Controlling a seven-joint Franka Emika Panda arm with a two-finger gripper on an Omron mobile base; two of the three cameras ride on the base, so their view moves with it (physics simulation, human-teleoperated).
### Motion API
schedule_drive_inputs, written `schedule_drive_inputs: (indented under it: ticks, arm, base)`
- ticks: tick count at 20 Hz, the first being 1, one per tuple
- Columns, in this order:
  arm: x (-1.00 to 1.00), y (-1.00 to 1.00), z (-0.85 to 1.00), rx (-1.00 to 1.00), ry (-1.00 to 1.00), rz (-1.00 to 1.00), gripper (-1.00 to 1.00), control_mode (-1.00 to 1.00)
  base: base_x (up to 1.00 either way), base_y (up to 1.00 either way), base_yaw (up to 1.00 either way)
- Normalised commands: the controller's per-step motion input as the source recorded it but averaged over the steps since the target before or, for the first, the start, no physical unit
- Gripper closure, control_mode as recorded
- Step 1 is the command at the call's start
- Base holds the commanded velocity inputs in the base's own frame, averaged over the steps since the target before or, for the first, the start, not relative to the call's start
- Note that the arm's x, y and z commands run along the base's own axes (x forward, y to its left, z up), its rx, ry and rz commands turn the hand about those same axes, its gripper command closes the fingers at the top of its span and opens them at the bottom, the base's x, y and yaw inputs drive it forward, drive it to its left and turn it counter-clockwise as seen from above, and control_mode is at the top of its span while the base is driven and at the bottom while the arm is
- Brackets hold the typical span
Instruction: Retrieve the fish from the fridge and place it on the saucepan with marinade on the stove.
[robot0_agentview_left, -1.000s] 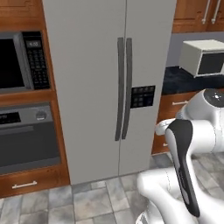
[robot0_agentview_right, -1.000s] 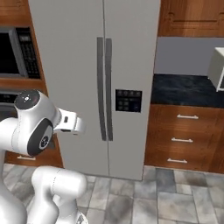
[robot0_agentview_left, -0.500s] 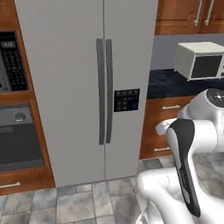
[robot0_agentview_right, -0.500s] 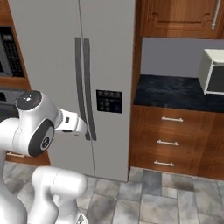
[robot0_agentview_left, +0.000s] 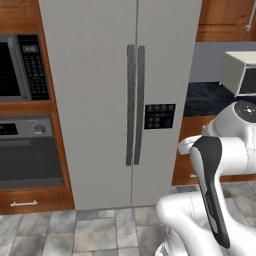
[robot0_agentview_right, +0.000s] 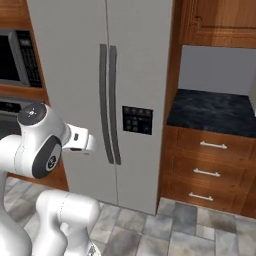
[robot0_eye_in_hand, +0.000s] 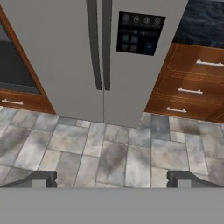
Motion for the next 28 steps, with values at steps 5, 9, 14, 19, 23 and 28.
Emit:
schedule_drive_inputs:
  ticks: [5, 9, 14, 19, 23, 28]
  arm:
    - [0.00, 0.00, 0.00, 0.00, 0.00, 0.00, -1.00, 1.00]
    - [0.00, 0.00, 0.00, 0.00, 0.00, 0.00, -1.00, 1.00]
    - [0.00, 0.00, 0.00, 0.00, 0.00, 0.00, -1.00, 1.00]
    - [0.00, 0.00, 0.00, 0.00, 0.00, 0.00, -1.00, 1.00]
    - [0.00, 0.00, 0.00, 0.00, 0.00, 0.00, -1.00, 1.00]
    - [0.00, 0.00, 0.00, 0.00, 0.00, 0.00, -1.00, 1.00]
  base:
    - [-0.14, 0.00, 0.08]
    - [-0.30, 0.00, 0.04]
    - [-0.34, 0.00, 0.04]
    - [-0.33, -0.03, 0.05]
    - [-0.02, -0.15, 0.03]
    - [0.11, -0.01, 0.00]
